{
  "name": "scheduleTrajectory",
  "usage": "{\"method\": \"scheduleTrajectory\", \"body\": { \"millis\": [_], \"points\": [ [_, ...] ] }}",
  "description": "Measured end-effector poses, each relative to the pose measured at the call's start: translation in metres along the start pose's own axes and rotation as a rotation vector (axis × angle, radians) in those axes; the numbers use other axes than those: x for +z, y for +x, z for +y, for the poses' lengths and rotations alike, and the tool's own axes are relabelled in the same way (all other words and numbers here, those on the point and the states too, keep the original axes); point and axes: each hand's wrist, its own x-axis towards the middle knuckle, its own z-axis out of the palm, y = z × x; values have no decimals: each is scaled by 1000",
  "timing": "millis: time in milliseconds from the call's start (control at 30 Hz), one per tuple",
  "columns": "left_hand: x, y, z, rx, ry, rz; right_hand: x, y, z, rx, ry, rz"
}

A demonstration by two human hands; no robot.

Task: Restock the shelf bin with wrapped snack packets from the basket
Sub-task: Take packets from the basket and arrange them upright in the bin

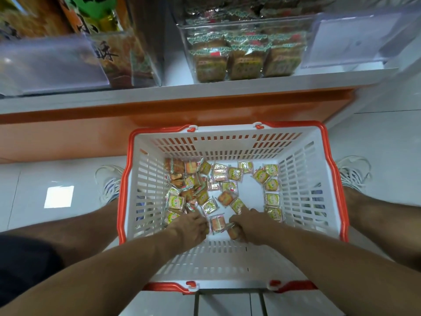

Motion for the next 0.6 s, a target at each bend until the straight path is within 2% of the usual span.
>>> {"method": "scheduleTrajectory", "body": {
  "millis": [167, 267, 367, 500, 600],
  "points": [
    [4, 2, 5, 22, -12, -13, -3, 3, -8, -125, -296, 172],
    [8, 5, 7, 50, -39, 14, -1, 8, -12, -191, -395, 163],
    [11, 7, 10, 6, -17, -35, 2, 9, -11, -234, -453, 140],
    [16, 10, 17, -35, 63, -134, 2, 6, -10, -210, -355, 31],
    [12, 10, 13, 5, 99, -116, -8, 4, -9, -183, -154, 92]
  ]
}}
